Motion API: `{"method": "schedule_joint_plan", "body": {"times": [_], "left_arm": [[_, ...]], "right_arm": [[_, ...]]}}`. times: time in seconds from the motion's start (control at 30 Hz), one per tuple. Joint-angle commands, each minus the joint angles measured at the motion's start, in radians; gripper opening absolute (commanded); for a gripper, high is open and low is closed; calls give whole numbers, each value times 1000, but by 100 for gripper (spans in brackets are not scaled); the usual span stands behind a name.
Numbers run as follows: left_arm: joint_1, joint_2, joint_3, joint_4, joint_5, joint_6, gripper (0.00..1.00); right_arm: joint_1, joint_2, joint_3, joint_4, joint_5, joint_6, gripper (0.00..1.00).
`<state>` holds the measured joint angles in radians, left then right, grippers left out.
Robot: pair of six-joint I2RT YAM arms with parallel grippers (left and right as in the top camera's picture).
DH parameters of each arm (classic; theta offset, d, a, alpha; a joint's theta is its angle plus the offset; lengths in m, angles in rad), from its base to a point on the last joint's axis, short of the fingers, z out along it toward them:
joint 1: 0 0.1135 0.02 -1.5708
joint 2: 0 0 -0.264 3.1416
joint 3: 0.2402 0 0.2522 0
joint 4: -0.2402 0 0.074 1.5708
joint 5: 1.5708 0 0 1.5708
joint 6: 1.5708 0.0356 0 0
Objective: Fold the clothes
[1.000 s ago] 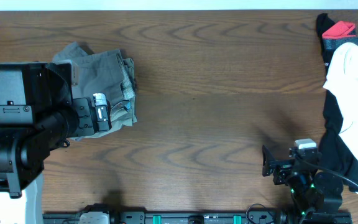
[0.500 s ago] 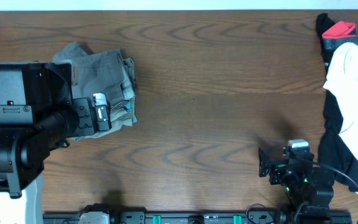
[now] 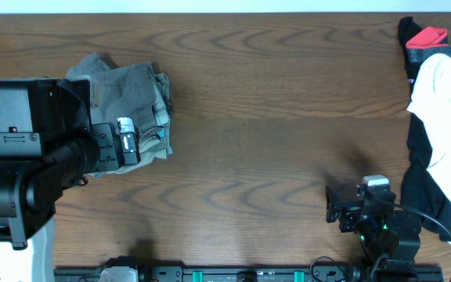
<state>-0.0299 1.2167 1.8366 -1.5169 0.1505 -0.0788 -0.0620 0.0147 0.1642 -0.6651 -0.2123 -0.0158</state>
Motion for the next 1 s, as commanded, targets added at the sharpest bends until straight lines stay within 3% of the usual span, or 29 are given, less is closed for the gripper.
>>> {"method": "schedule_joint_plan", "body": {"times": [0.0,0.7,0.83,0.97], "left_arm": [[-4,1,-2,-1,-2,-9,98],[-5,-25,-7,15,-36,-1,98],[19,-112,-123,218,-38,-1,98],[35,-291,-417,540,-34,-1,98]], "right_arm": [[10,-9,-3,2,-4,-16,99],[10,-9,-3,2,-4,-16,99],[10,-9,-3,2,-4,-16,99],[10,-9,-3,3,-4,-16,99]]}}
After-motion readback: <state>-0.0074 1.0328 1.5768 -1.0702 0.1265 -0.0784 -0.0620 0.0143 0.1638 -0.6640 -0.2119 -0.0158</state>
